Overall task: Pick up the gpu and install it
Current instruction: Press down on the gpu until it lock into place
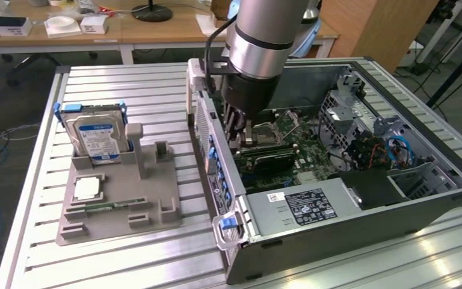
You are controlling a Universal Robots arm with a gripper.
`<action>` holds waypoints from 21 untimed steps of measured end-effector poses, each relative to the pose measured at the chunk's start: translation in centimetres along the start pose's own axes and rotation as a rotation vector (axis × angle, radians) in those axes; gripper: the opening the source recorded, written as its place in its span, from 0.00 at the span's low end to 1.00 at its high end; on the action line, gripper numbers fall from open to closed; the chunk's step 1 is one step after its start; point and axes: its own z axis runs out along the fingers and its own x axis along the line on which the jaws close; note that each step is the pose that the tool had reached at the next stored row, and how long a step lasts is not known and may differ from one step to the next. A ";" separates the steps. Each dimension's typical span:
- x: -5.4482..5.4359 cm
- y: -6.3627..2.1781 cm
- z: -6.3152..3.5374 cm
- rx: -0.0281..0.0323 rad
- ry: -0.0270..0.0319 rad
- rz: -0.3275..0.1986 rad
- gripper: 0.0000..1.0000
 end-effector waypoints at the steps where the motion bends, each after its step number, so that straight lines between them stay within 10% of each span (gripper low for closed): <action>1: 0.0 0.00 0.03 -0.0001 0.0001 0.000 0.11; 9: -0.1 -1.18 -0.63 -0.0161 -0.0018 0.000 0.11; 16: -0.3 -3.49 -0.92 -0.0181 -0.0150 -0.008 0.11; 21: -0.3 -3.50 -0.92 -0.0183 -0.0149 -0.008 0.11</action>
